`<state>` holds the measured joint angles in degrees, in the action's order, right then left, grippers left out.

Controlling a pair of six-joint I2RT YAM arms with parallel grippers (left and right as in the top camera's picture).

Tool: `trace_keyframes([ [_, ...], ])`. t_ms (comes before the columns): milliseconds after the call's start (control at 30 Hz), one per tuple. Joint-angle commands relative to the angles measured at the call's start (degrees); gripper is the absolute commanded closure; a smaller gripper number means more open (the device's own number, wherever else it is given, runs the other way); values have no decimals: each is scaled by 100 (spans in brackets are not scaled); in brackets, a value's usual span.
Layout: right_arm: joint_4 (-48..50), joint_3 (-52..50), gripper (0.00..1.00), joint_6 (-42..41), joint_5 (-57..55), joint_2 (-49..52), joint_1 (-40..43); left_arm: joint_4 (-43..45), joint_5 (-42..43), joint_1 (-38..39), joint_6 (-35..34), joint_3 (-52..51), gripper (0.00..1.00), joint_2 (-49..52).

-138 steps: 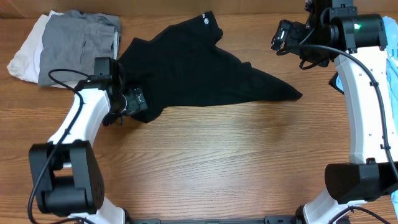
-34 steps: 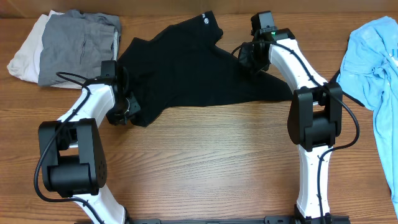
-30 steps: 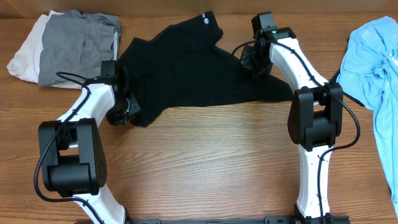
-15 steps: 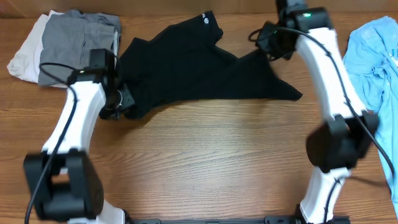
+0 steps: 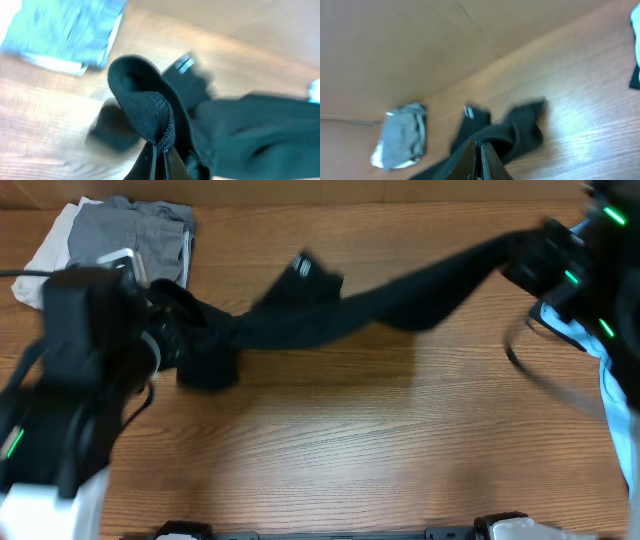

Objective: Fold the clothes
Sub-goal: 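Lift the shirt with both grippers and lay it flat at center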

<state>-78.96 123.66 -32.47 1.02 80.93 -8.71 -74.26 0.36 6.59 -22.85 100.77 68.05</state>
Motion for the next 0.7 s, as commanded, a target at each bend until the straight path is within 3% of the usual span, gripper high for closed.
trace_keyframes([
  [0, -52, 299, 96, -13, -118, -800, 15, -367, -31, 428, 125, 1167, 96, -310],
  [167, -136, 835, 96, -15, -118, -1453, 15, -914, 103, 741, -33, 2533, 96, -308],
  [367, 15, 1296, 96, -15, -125, -1381, 15, -610, -162, 741, -31, 2824, 96, -205],
  [667, 271, 1292, 96, 149, -240, 24, 15, -96, -404, 726, 63, 2826, 96, 1399],
])
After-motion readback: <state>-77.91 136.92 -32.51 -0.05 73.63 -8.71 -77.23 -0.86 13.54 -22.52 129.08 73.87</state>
